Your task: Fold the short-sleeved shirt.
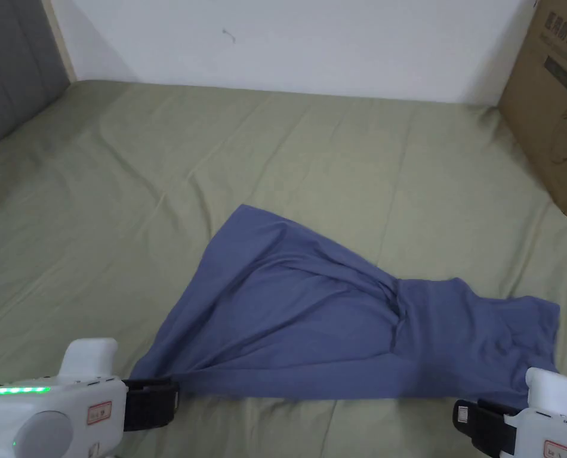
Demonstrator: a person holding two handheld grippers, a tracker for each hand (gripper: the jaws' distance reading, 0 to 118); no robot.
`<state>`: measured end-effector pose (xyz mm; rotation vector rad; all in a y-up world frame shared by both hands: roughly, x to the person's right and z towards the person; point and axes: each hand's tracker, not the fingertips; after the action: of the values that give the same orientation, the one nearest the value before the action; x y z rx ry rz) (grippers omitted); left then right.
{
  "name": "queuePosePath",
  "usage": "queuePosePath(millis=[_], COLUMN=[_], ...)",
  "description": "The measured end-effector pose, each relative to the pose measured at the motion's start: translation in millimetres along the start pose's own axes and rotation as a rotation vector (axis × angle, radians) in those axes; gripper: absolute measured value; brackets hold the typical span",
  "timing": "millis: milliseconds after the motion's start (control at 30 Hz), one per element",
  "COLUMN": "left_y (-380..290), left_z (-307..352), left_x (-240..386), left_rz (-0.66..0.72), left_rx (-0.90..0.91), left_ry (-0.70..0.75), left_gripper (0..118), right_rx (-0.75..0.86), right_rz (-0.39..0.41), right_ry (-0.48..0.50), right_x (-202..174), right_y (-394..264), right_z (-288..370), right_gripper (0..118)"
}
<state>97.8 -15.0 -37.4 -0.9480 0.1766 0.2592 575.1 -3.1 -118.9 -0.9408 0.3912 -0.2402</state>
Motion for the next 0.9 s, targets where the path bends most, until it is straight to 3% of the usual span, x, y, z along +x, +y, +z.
queuePosePath(millis=[33,67,100,133,167,200,600,700,767,800,833,900], left_y=[0.9,0.9,0.9,0.8,0.1,-2.0,9.0,12.1,11.8,13.0,14.4,14.0], left_z=[-7.8,-11.7,-15.7,-20.3,-24.7,-31.6,-18.0,-16.2,-16.2,-16.4,-16.5,-15.7], left_x=[1.6,4.5,6.3,8.4,11.3,8.0,8.4,11.1,11.3,11.3,11.3,10.5], left_rz=[-0.012,-0.022,-0.027,-0.029,-0.033,-0.054,-0.028,-0.038,-0.044,-0.045,-0.046,-0.044], left_rx=[-0.018,-0.04,-0.038,-0.048,-0.064,-0.068,-0.059,-0.055,-0.054,-0.055,-0.06,-0.062], left_ry=[0.013,0.031,0.035,0.05,0.062,0.054,0.041,0.047,0.049,0.049,0.05,0.051], left_gripper=[110,94,65,25,11,5,2,2,2,2,2,2], right_rx=[-0.004,-0.007,-0.01,-0.011,-0.016,-0.02,-0.003,0.02,-0.002,0.004,0.019,0.03], right_rz=[-0.002,-0.007,-0.009,-0.011,-0.009,-0.009,-0.051,-0.022,-0.002,-0.001,0.005,0.022], right_ry=[-0.001,-0.003,-0.003,-0.006,-0.007,-0.007,-0.036,-0.119,-0.129,-0.134,-0.13,-0.148], right_x=[0.5,1.4,2.6,3.5,4.8,6.7,34.3,37.8,40.6,42.1,43.9,45.8], right_y=[-0.4,-0.5,-0.5,-1.0,-1.4,-1.8,14.9,33.8,50.8,57.7,65.8,84.8], right_z=[-0.5,-0.8,-0.8,-0.6,-0.5,-0.3,11.2,10.3,6.2,4.8,4.0,-0.7], right_gripper=[0,0,0,0,0,0,0,1,53,74,85,86])
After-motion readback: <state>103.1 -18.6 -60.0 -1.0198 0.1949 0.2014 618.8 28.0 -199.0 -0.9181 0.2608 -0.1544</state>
